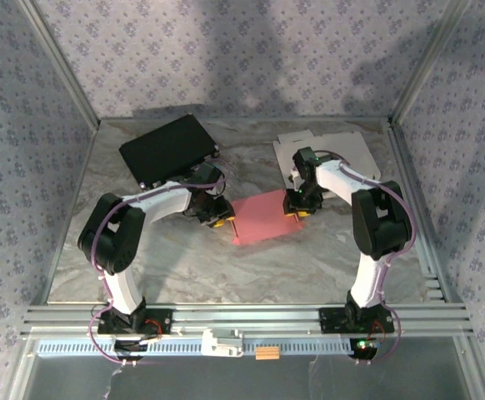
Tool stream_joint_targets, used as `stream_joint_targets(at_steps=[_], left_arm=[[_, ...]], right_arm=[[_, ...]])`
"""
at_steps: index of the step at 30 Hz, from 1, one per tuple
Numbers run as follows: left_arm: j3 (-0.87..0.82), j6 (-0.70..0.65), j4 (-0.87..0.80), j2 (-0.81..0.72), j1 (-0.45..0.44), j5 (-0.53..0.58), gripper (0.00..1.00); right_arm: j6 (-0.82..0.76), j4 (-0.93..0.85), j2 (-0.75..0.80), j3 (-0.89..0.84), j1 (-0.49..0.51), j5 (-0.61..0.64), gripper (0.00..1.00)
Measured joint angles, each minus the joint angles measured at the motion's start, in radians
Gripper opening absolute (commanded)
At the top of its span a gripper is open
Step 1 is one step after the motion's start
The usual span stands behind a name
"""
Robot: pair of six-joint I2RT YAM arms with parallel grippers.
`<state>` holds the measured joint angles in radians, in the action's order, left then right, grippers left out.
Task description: Fold the paper box
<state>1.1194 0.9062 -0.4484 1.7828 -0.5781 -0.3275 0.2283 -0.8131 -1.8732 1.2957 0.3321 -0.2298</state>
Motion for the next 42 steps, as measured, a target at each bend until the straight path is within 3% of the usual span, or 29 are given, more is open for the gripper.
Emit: stream_joint_targets(at_steps=[11, 16, 27, 36, 42], left_arm=[[-0.016, -0.003, 0.005, -0.007, 0.0, 0.006, 0.17], [-0.06, 0.001, 0.005, -0.042, -0.003, -0.001, 0.17], [-0.069, 0.023, -0.038, -0.127, -0.02, 0.024, 0.39], [-0.051, 0.016, -0.045, -0.17, 0.01, -0.021, 0.42], [-0.072, 0.012, 0.003, -0.143, 0.013, -0.059, 0.42]], right_arm=[[0.089, 0.06, 0.139, -0.172, 0.074, -0.028, 0.36], [0.136, 0.081, 0.232, -0.253, 0.095, -0.058, 0.36], [0.189, 0.101, 0.424, -0.319, 0.048, -0.108, 0.52], [0.206, 0.214, 0.5, -0.393, -0.127, -0.283, 0.56], [0.209, 0.263, 0.431, -0.433, -0.151, -0.388, 0.56]])
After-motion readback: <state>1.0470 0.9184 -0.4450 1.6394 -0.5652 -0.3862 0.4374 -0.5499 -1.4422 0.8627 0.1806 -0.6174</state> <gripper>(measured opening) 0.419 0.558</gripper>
